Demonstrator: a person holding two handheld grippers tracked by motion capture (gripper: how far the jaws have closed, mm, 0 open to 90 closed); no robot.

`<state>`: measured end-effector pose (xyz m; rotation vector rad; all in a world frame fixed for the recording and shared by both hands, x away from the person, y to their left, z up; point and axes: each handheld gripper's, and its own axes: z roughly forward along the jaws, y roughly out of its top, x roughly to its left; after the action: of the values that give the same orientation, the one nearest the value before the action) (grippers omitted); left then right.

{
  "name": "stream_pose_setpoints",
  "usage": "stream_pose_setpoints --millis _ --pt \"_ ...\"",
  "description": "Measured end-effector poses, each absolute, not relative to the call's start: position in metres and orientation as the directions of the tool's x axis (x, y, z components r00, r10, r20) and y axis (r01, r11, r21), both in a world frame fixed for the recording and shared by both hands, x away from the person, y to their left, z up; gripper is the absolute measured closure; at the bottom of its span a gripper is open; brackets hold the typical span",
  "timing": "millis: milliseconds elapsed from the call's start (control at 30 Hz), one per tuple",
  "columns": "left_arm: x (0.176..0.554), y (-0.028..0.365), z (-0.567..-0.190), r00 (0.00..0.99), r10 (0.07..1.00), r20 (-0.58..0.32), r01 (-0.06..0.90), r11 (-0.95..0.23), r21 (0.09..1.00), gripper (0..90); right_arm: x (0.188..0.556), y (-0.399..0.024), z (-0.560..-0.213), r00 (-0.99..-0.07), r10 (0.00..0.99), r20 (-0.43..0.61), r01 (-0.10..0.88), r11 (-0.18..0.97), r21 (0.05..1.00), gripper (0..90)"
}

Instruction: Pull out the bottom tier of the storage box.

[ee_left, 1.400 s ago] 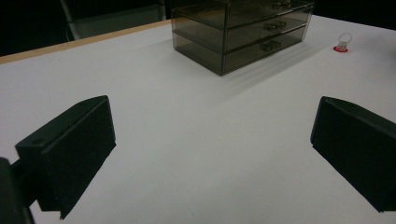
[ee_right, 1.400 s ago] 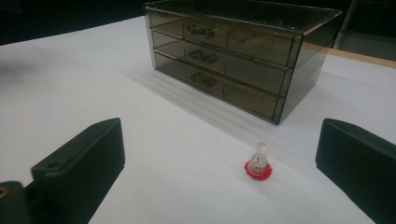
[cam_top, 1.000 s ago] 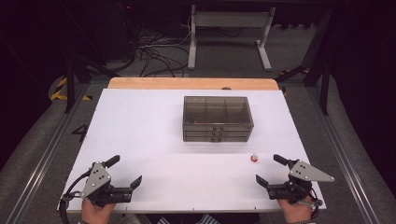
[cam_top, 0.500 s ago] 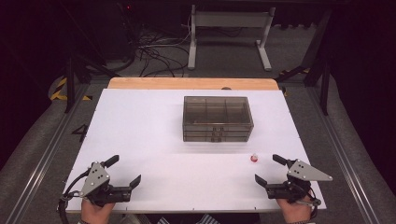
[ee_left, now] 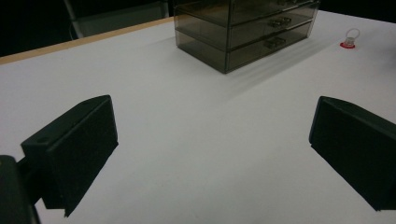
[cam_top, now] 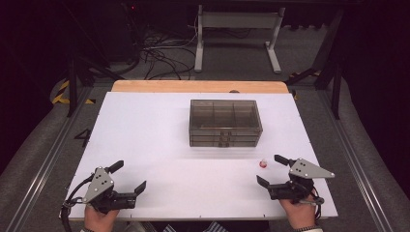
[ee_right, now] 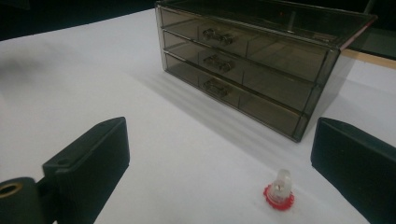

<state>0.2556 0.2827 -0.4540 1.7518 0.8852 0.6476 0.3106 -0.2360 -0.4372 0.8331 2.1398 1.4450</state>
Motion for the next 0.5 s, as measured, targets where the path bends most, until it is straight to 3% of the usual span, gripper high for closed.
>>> stream_pose_setpoints --millis 500 --pt "0.256 0.283 -0.454 0.587 0.81 0.016 0.259 -0.206 0.944 2.1 0.325 -0.205 -0.427 -0.77 0.638 -0.028 0.216 0.301 0.929 5.1"
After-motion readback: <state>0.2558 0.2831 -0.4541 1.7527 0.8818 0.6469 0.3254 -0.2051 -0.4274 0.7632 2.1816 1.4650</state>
